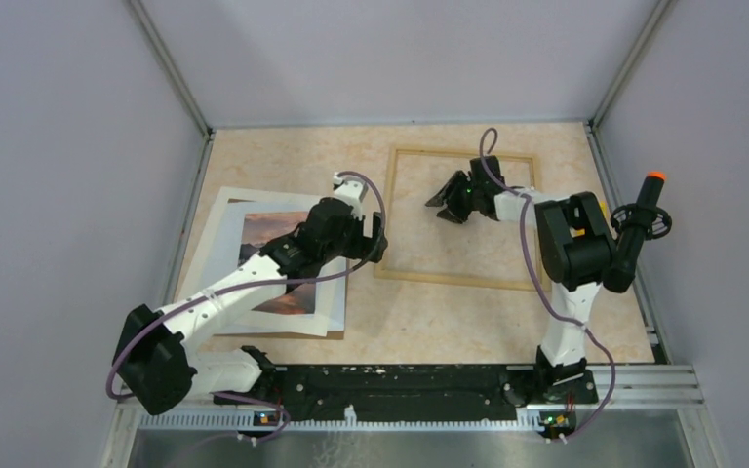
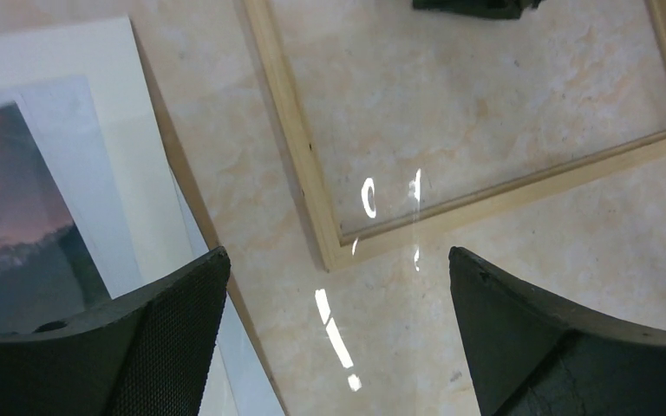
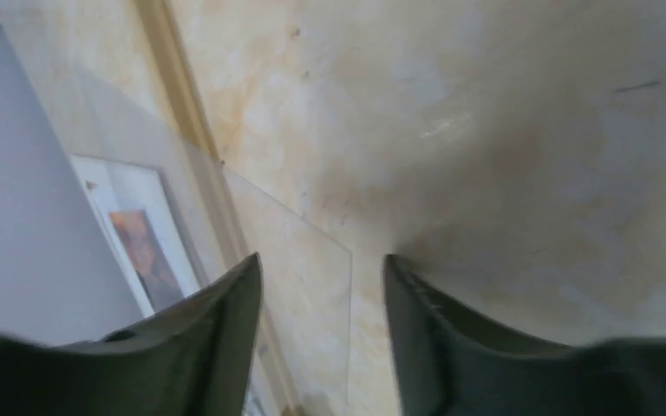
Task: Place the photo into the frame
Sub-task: Pick up the photo frame item at the center of the board.
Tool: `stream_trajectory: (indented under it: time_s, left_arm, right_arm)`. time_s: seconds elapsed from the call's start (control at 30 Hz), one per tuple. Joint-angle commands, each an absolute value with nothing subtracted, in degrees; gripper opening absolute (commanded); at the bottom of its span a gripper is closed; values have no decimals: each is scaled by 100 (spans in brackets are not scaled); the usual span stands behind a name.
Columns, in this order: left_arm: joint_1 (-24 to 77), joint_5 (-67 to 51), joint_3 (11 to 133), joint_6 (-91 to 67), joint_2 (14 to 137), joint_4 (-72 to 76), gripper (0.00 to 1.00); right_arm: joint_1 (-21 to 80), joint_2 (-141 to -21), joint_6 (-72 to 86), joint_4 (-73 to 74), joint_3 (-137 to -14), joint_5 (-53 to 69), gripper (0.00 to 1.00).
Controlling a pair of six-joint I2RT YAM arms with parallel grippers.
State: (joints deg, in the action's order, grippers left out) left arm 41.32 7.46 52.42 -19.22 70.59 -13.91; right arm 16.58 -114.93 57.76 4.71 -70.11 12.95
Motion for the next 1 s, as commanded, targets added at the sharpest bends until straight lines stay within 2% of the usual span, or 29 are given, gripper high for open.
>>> stream_trajectory:
  time_s: [0.0,0.13,0.4,0.63,0.77,0.97]
  left_arm:
    - [4114,272,4579,-2785,6940,-1253,99]
    - [4114,-428,4124,-3143,7033,-761,99]
    - [4114,-1093,3884,-3326,6788,-375,99]
    - [4114,-1315,3989,-3109,5965,-628,99]
    - [4120,-1630,3720,-3303,5236,-312,99]
    - [4114,-1744,4463,-2911,4878,-1049,99]
  right_arm:
    - [1644,-11026,4091,-940,-5940,3567,65]
    - [1702,-10612,4747,-2110,-4912,3644,75]
    - [2429,-10218,5883,-3423,-3736,2631,76]
    - [3005,-10235,5864,-3701,-3675,1734,75]
    - [3168,-10335,6269,-4401,-3349,1548,69]
    - [3241,-10632,6678,-5220,-3177,1365,64]
